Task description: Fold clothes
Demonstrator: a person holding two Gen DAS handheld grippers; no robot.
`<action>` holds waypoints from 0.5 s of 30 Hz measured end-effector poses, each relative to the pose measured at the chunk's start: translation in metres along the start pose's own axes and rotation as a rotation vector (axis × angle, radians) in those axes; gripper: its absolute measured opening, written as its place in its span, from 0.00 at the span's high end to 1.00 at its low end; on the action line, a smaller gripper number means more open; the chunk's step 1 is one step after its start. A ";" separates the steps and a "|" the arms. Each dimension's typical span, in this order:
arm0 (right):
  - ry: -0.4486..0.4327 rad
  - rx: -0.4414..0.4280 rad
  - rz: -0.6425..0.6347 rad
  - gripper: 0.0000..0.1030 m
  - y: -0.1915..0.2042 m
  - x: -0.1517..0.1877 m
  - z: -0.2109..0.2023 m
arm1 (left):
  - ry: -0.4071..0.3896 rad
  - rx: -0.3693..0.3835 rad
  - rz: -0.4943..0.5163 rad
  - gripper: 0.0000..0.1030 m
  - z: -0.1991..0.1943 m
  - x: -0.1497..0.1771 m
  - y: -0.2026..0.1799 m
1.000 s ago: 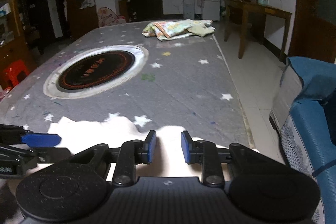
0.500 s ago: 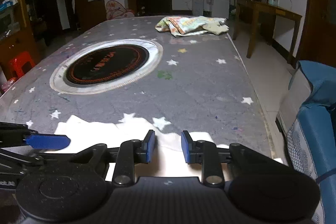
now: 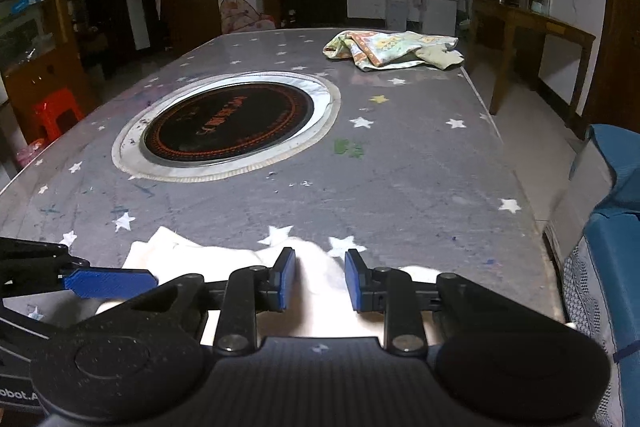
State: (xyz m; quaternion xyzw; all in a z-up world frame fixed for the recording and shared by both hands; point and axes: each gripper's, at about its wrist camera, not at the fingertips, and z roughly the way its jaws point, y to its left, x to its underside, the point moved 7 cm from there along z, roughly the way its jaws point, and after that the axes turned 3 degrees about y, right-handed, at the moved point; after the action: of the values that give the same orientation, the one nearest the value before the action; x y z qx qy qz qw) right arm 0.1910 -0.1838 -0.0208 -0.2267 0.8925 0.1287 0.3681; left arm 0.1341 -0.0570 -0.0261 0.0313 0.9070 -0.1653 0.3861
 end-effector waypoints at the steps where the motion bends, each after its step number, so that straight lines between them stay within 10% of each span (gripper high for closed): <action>1: -0.006 -0.013 -0.004 0.76 0.002 -0.001 -0.004 | 0.000 0.001 -0.001 0.49 0.000 0.000 0.000; 15: 0.029 -0.087 -0.096 0.76 0.037 -0.003 0.011 | -0.003 0.009 0.008 0.48 -0.001 0.001 0.000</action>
State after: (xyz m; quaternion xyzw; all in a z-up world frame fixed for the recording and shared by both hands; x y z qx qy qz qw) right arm 0.1804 -0.1463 -0.0238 -0.2868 0.8794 0.1462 0.3507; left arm 0.1322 -0.0563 -0.0263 0.0363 0.9056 -0.1677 0.3879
